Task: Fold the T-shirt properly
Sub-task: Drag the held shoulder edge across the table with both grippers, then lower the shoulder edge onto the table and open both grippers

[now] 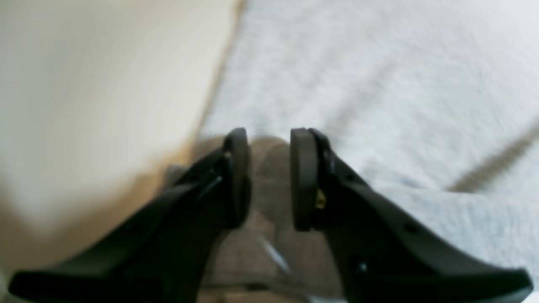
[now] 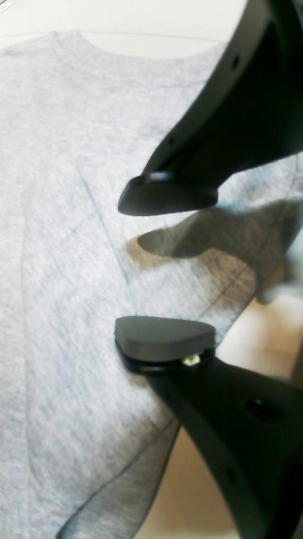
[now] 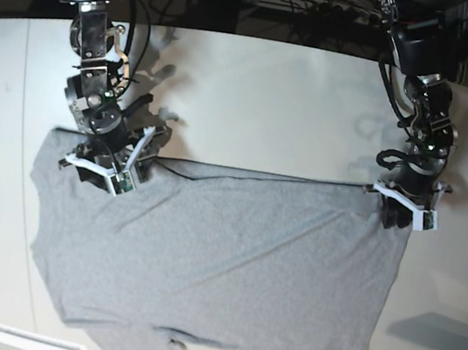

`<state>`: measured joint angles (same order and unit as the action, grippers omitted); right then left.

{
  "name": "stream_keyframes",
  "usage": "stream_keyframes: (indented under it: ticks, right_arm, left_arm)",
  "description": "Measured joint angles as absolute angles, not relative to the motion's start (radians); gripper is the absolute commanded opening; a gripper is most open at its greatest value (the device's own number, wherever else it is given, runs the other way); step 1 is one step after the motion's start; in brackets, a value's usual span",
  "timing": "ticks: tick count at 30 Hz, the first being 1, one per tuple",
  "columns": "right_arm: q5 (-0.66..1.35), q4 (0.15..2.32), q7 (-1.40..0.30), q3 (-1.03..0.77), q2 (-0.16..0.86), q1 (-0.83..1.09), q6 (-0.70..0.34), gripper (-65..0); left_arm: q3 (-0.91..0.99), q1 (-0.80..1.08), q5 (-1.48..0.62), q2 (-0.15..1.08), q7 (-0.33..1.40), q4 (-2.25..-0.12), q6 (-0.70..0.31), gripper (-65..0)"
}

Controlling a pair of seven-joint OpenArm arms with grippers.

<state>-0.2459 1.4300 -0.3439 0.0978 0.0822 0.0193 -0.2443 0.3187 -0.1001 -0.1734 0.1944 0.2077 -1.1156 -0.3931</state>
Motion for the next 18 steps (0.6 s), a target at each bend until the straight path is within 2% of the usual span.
stream_keyframes:
  ticks: [8, 18]
  right_arm:
    - [-0.224, 1.428, -0.33, -0.048, 0.061, 0.036, -0.271, -29.0]
    - [-0.216, 1.433, -0.3, -0.083, 0.06, 0.073, -0.26, -29.0]
  left_arm:
    - [0.313, -0.097, -0.146, 0.169, 0.187, -1.118, -0.391, -47.7]
    - [0.311, -0.062, -0.146, 0.169, 0.19, -1.154, -0.394, -47.7]
